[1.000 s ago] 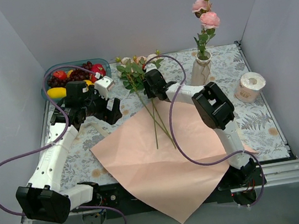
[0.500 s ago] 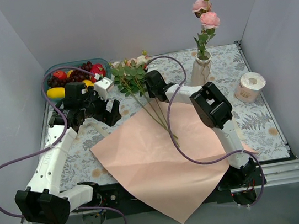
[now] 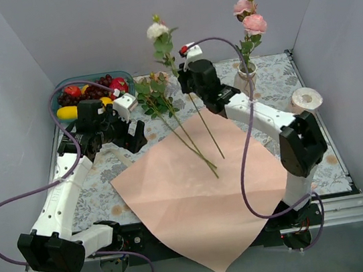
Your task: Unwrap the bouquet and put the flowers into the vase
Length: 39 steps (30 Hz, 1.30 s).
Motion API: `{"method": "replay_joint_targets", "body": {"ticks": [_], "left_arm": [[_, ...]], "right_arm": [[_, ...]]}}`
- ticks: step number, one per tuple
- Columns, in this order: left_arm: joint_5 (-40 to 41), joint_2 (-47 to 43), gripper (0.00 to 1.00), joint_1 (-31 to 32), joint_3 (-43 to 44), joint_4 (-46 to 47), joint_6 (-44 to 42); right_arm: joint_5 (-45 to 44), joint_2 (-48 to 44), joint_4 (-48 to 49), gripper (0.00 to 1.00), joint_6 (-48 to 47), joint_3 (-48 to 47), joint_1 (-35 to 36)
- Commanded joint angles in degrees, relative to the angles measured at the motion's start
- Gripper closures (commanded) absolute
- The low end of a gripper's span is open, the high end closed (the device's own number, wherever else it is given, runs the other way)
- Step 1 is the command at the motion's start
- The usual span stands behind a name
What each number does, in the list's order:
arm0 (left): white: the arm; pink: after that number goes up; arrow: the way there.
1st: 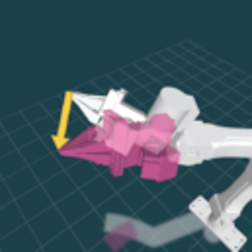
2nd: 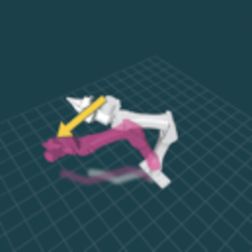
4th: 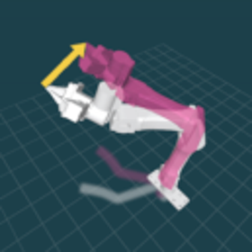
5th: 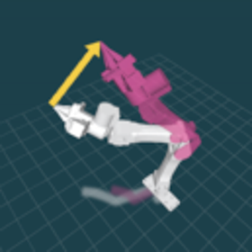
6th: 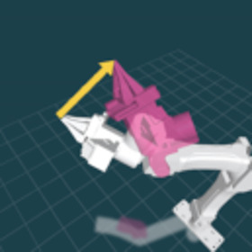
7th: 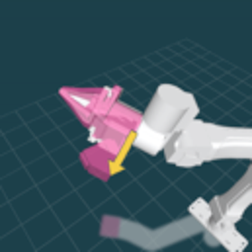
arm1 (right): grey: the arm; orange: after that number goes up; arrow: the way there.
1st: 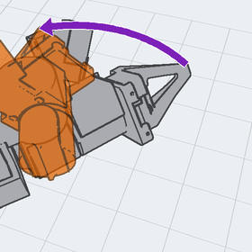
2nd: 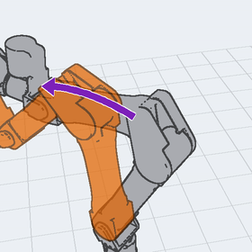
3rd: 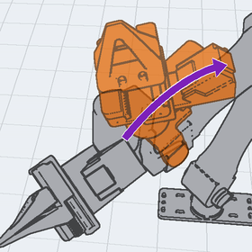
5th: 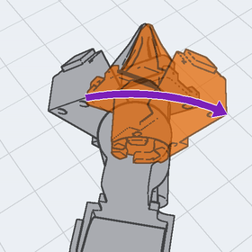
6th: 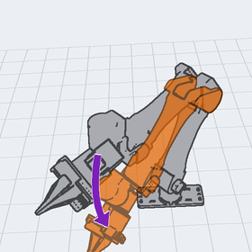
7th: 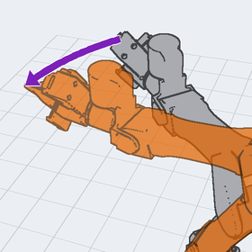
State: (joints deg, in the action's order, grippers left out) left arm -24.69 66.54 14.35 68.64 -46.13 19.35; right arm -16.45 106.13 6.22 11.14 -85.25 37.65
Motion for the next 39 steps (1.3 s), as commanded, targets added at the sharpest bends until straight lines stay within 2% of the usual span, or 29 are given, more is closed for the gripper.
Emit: {"method": "replay_joint_targets", "body": {"ticks": [1,4,6,11,15,24,39], "left_arm": [[-1.3,-0.8,0.02,-0.2,3.4,-0.1,0.9],[-1.8,-0.2,0.02,-0.2,3.9,0.1,1.5],[-2.3,-0.1,0.02,-0.2,3.9,0.2,1.9],[-3.3,-0.3,0.02,-0.2,2.7,1.6,2.4],[-4.7,-0.8,0.02,-0.2,1.8,2.5,2.5],[-5.5,1.1,0.02,-0.2,3.1,2.6,1.7],[-4.6,3.1,0.02,-0.2,5.9,-0.1,-0.1]], "right_arm": [[6.1,-12.5,12.0,0.99,-10.7,-3.5,0.3],[8.2,-20.8,31.5,0.99,-18.9,2.5,-0.7],[9.4,-23.5,35.0,0.99,-20.1,1.7,-2.8],[11.4,-23.3,40.9,0.99,-20.2,-2.6,-14.0],[14.6,-23.9,58.2,0.99,-26.1,3.2,-17.8],[13.4,-19.0,62.8,0.99,-22.7,0.6,-22.3],[11.2,-14.5,68.8,0.99,-18.5,3.8,-22.8]]}}
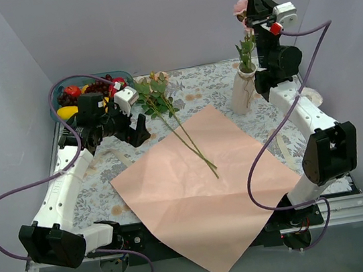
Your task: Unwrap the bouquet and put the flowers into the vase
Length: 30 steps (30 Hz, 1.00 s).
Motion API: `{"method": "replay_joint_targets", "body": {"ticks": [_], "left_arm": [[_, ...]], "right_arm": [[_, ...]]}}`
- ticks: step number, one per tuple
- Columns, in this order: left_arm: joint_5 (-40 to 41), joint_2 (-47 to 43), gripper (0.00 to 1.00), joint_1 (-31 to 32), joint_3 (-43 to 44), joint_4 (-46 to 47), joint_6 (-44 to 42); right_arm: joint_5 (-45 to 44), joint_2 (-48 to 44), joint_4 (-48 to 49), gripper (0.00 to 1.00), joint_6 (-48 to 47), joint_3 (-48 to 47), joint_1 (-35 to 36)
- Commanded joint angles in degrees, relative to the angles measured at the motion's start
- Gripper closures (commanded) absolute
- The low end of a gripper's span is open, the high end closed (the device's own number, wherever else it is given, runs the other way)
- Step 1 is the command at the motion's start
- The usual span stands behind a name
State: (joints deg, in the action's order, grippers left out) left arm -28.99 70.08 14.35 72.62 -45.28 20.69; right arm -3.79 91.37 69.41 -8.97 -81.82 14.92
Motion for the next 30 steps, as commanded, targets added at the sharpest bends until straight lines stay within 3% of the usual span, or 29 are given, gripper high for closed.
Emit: {"method": "replay_joint_targets", "body": {"ticks": [1,9,13,14,15,17,19,20,22,26,30], "left_arm": [[-0.3,-0.6,0.02,-0.2,1.7,-1.0,-1.4],[-0.2,-0.7,0.02,-0.1,2.3,-1.5,-1.5],[0.1,-0.7,0.02,-0.2,3.0,-1.7,-1.7],[0.0,-0.8,0.02,-0.1,2.9,-1.7,-1.7],[-0.1,-0.7,0.02,-0.2,3.1,-1.8,-1.7],[-0.3,-0.7,0.02,-0.2,3.4,-2.1,-1.8],[-0.2,-0.7,0.02,-0.2,4.0,-2.5,-1.9],[-0.3,-0.8,0.02,-0.2,4.4,-2.8,-1.9],[-0.2,-1.1,0.02,-0.2,4.5,-3.0,-1.9],[0.0,-1.9,0.02,-0.2,3.7,-2.9,-1.9],[0.2,-2.4,0.02,-0.2,3.1,-2.7,-1.8]], "right_arm": [[-1.5,0.4,5.7,0.99,1.8,0.7,-0.2],[-4.9,-0.2,6.6,0.98,2.1,6.1,0.0],[-8.0,-2.2,4.3,0.61,0.3,9.4,0.5],[-8.6,-3.0,2.9,0.48,0.2,9.3,0.5],[-9.9,-3.6,-1.9,0.22,0.1,9.0,0.5],[-11.7,-5.2,-8.3,0.09,0.4,8.2,0.6],[-13.4,-6.6,-11.2,0.07,1.0,8.3,1.0],[-15.3,-8.3,-18.4,0.06,0.1,7.0,2.4],[-19.5,-10.8,-23.6,0.05,-0.5,6.6,3.5],[-19.5,-17.8,-30.7,0.03,-1.0,11.2,7.5],[-18.4,-21.1,-41.6,0.03,-4.0,9.2,14.6]]}}
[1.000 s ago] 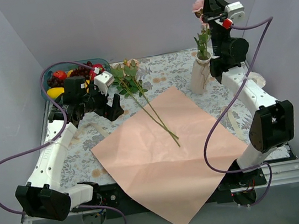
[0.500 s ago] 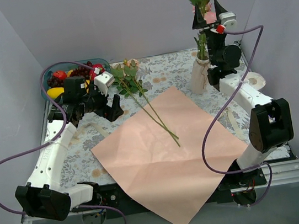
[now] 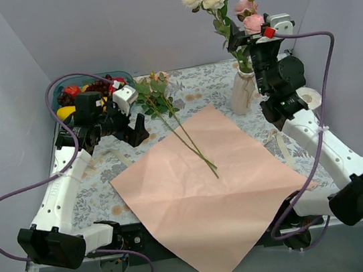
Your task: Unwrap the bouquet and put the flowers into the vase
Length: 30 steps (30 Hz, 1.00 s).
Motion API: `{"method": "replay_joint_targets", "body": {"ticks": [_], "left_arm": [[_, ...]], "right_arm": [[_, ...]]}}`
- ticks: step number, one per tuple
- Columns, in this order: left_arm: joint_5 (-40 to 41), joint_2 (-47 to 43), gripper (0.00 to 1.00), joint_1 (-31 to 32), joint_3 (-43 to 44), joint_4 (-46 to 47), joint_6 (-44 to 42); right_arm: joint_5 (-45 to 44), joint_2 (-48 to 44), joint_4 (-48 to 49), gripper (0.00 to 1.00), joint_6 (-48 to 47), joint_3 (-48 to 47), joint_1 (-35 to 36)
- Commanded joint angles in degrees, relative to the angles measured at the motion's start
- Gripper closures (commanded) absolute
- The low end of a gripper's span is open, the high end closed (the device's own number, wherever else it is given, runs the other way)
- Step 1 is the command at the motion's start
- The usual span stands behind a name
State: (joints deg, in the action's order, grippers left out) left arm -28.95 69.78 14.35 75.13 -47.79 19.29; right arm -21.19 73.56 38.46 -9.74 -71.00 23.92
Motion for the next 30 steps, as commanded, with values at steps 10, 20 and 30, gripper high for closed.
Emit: {"method": "replay_joint_targets", "body": {"ticks": [10,20,30], "left_arm": [[1.4,-3.3,0.02,-0.2,1.5,0.4,1.3],[2.6,-4.1,0.02,-0.2,1.5,0.2,1.4],[3.1,-4.6,0.02,-0.2,0.2,0.4,-0.1]], "right_arm": [[38.6,-1.1,-15.4,0.02,23.4,6.2,9.7],[21.5,27.2,-33.4,0.23,10.3,-6.9,18.4],[18.7,41.9,-32.2,0.31,9.9,-14.7,18.6]]}}
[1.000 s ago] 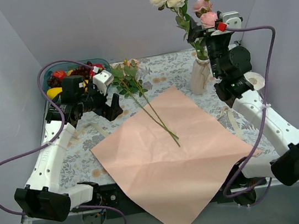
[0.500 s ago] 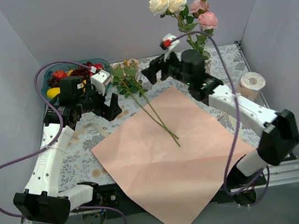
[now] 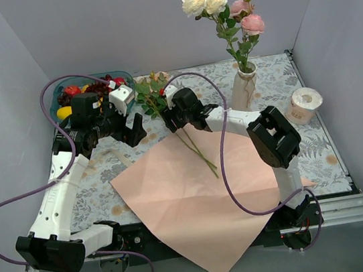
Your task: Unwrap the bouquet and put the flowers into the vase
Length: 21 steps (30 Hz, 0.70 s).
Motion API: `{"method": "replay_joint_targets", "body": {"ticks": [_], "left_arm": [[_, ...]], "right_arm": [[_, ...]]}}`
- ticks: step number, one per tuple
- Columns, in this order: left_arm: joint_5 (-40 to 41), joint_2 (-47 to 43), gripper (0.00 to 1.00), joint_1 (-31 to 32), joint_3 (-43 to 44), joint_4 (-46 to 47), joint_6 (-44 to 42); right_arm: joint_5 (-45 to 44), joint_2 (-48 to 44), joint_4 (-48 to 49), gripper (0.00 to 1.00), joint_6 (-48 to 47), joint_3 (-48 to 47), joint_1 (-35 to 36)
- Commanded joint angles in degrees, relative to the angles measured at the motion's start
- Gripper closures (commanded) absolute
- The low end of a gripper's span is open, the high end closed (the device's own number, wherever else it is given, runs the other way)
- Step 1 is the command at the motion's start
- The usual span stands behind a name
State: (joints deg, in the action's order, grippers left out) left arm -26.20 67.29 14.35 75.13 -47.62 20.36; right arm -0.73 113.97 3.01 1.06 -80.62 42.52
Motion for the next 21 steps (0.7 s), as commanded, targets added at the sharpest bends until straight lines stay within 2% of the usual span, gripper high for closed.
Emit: {"method": "replay_joint_targets", "body": {"ticks": [1,7,18,21], "left_arm": [[0.4,-2.2,0.02,-0.2,0.0,0.3,-1.4],[-0.5,-2.7,0.02,-0.2,-1.0,0.5,-2.0],[1.6,-2.9,0.02,-0.2,-1.6,0.0,-3.8],[1.4,-3.1,0.02,-0.1,-1.7,0.0,-3.7]], "right_arm": [[-1.9,2.9,4.5,0.32,-0.9,-5.5,0.0],[-1.8,7.5,11.1,0.37,-0.9,-5.6,0.3],[-3.0,17.2,8.1,0.46,0.4,-13.0,1.9],[-3.4,17.9,7.2,0.53,0.6,-13.6,1.9]]}}
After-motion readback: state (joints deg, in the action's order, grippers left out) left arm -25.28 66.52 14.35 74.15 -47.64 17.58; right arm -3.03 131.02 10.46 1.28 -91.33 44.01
